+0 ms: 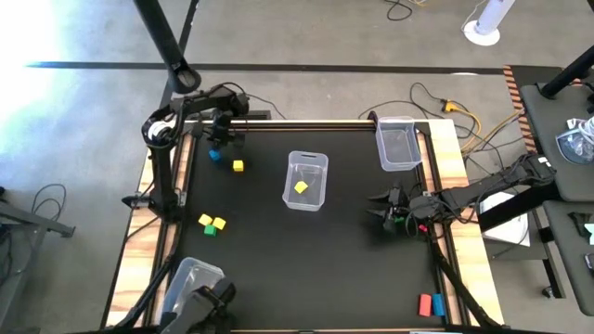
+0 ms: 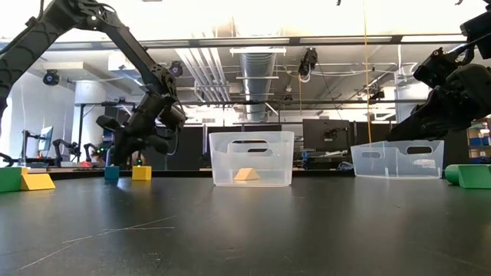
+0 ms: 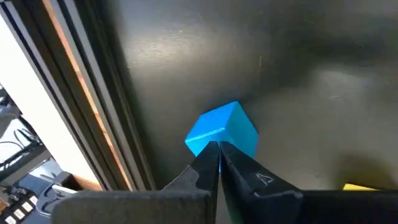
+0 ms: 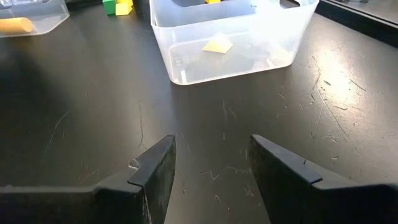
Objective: Sort blocks by size
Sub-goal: Put the top yellow square block into the top transparent bin
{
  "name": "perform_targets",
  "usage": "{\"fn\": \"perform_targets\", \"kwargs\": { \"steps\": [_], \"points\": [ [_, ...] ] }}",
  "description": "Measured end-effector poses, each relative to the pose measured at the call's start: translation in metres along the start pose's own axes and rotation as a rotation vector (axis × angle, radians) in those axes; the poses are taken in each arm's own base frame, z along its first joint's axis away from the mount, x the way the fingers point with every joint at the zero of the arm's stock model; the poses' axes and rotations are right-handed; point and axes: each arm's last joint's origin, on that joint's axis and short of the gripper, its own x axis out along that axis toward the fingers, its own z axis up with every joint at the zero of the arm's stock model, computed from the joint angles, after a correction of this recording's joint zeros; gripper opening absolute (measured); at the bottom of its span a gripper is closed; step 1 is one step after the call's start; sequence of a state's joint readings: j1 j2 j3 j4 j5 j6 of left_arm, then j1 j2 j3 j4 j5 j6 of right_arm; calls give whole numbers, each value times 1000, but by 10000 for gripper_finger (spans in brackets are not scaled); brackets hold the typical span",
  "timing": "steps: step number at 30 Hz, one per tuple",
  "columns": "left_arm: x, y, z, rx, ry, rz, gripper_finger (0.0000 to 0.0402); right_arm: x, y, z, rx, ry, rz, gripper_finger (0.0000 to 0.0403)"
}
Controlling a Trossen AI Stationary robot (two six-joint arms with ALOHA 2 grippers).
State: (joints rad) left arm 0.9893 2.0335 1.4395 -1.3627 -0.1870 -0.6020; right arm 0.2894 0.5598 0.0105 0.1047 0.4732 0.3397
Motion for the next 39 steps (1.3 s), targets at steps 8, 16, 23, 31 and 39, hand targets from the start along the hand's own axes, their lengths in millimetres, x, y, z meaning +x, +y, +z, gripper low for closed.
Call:
{"fn": "perform_targets", "kwargs": {
  "steps": [8,16,23,31,39],
  "points": [
    [1,3,2,26,49,-73,0,0,0,0,-1,0,0,194],
    [-2,3,3,103,90,-165,0,0,0,0,-3,1,0,194],
    [-33,-9,-6,235,59,-188,0,0,0,0,-10,0,0,194],
    [-42,0,-12,128,73,-44,0,0,-1,-2,22,18,-7,194],
    [-9,-1,-6,95,132,-6,0,1,-1,-5,63,48,-18,194]
  ]
}}
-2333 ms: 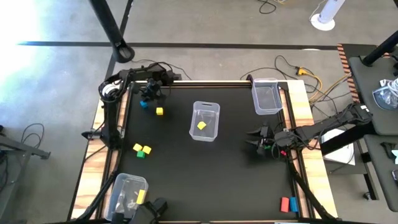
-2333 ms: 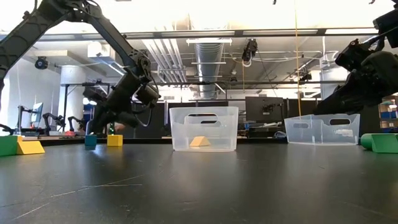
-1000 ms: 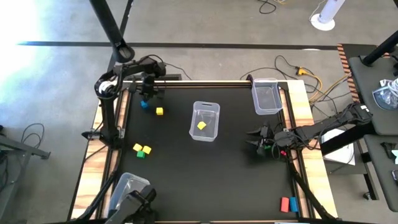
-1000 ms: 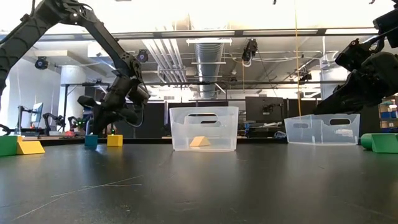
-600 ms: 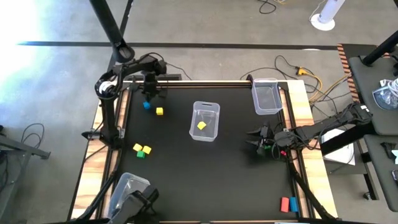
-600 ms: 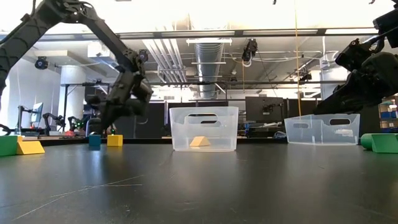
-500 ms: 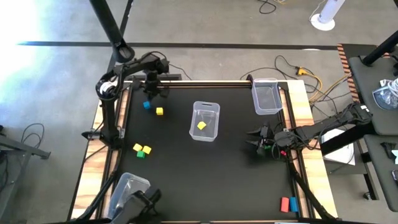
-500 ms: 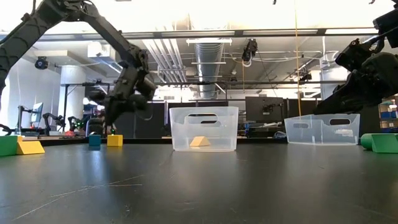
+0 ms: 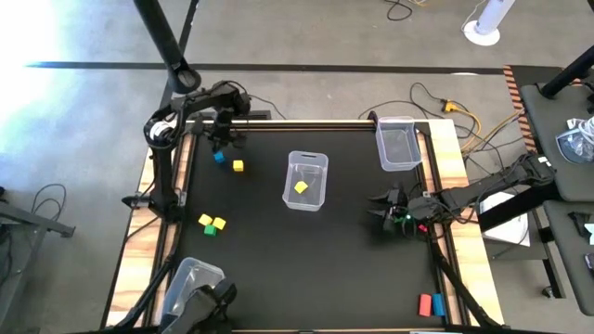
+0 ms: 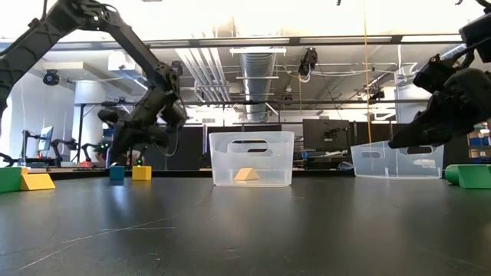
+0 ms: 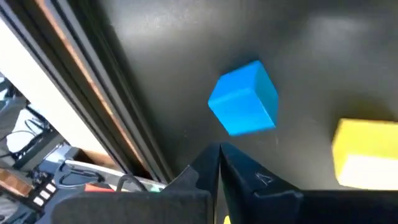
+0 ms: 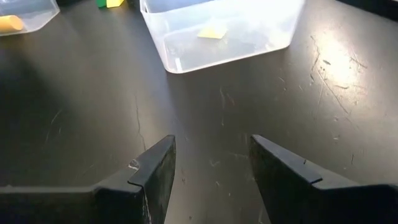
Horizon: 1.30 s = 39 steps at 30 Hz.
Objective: Sort blocks by size
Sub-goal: Put the top yellow square block into the top transparent bin
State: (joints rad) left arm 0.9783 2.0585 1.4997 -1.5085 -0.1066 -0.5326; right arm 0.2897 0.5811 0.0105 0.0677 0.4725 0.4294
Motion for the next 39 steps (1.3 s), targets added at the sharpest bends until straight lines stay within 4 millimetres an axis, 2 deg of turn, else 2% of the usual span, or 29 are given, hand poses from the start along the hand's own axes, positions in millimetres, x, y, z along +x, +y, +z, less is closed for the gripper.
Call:
{"fn": "perform_targets", "kwargs": {
  "steps": [4,17,23,30,36,39],
  "points": [
    [11,-2,8,11,20,15,0,1,0,-2,4,17,-8,194],
    [9,-7,10,107,5,-64,0,2,0,-4,-4,37,-18,194],
    [-4,-9,-3,190,-37,-96,0,2,0,-4,-5,36,-18,194],
    [-21,-6,-17,173,-126,-115,0,2,0,-4,-8,36,-18,194],
    [-32,-33,-41,260,-218,-123,4,2,0,-4,-8,36,-18,194],
    [-31,-49,-54,272,-208,-136,26,2,0,-4,-8,35,-18,194]
  ]
}}
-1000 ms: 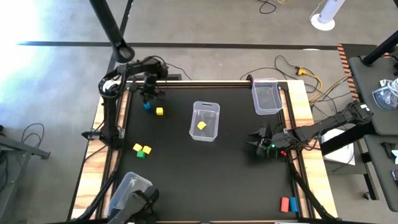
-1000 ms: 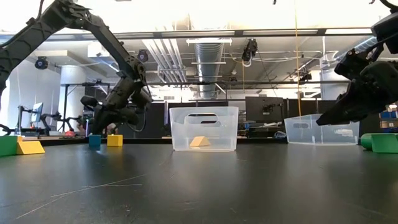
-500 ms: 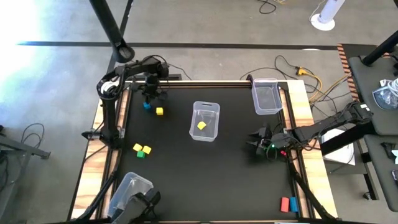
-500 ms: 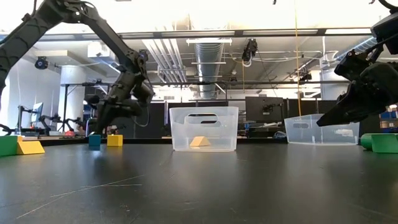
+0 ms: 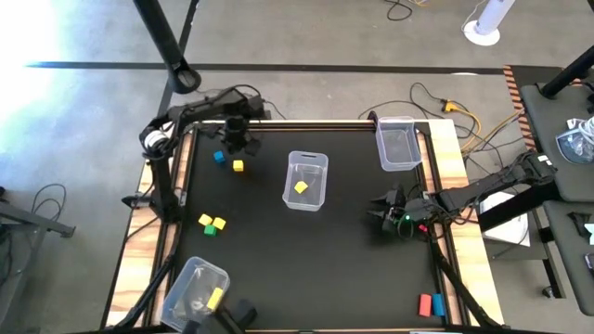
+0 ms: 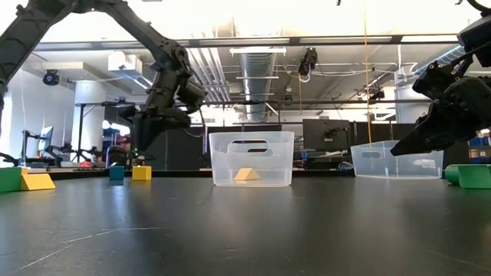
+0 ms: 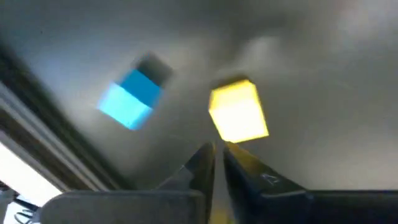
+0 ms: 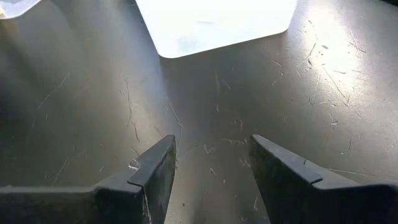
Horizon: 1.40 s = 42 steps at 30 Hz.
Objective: Sort blocks by size
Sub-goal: Put the top yellow square block into the top transparent bin
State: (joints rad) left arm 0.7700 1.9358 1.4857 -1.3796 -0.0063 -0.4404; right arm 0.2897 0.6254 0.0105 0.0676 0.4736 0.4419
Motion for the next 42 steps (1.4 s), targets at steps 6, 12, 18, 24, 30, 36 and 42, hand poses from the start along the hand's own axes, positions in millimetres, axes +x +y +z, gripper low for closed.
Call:
{"fn": "perform_targets", "kwargs": {
  "steps": [6,12,18,24,30,36,42],
  "points": [
    [13,-18,-15,-7,48,27,122,0,0,0,5,-4,1,194],
    [22,-23,-8,-162,-17,-31,215,0,0,1,9,-10,4,194],
    [33,-14,-5,-264,-1,-44,258,0,1,1,11,-12,5,194],
    [44,-11,1,-299,-45,-80,263,0,1,1,10,-13,6,194],
    [46,-8,8,-366,-87,-101,248,0,1,1,0,-13,6,194],
    [49,-10,4,-357,-35,-105,214,0,1,2,-34,-16,7,194],
    [49,-15,1,-257,-40,-100,208,0,1,2,-40,-16,7,194]
  ]
}}
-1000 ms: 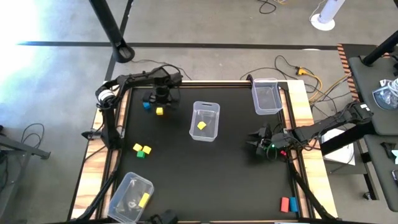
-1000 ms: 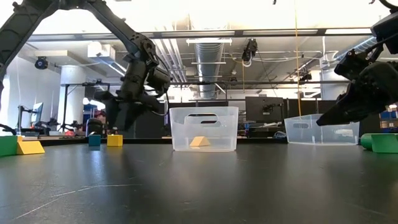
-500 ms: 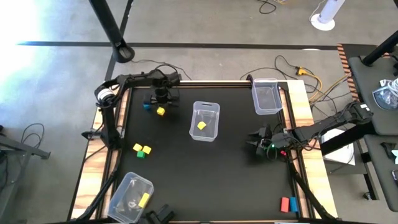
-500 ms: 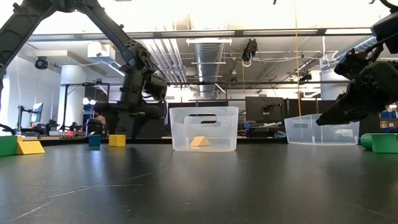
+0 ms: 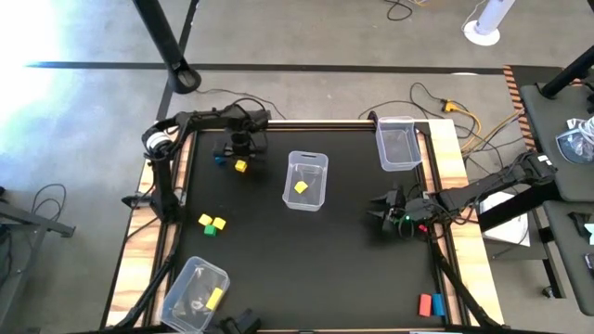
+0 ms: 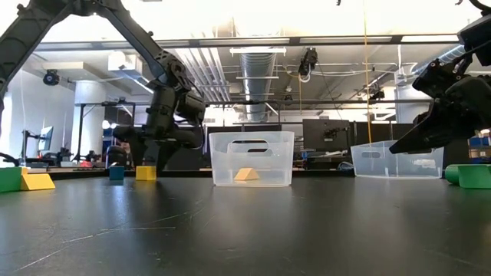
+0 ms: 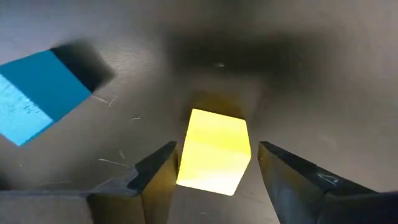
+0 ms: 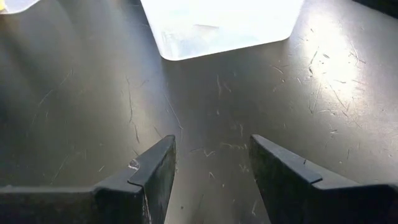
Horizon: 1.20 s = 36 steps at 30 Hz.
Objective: Sort blocks by size
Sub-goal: Put the top yellow square block into the top transparent bin
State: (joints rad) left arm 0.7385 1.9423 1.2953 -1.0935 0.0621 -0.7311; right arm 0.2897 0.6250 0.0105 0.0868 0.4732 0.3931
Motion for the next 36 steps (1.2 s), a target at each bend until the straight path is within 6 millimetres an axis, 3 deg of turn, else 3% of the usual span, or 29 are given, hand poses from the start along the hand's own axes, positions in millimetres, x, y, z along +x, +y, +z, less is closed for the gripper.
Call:
{"fn": "perform_targets", "kwargs": {
  "steps": [9,20,24,29,36],
  "points": [
    [1,-4,-4,23,-19,23,221,0,0,0,-4,0,0,194],
    [5,-3,-5,6,-29,48,116,0,0,0,-3,0,0,194],
    [2,-6,-12,46,-29,55,116,0,0,0,-3,0,0,194],
    [-17,-11,-41,183,-31,95,116,0,0,0,-3,0,0,194],
    [-66,-17,-130,368,-121,150,116,0,0,0,-4,0,0,194]
  ]
}}
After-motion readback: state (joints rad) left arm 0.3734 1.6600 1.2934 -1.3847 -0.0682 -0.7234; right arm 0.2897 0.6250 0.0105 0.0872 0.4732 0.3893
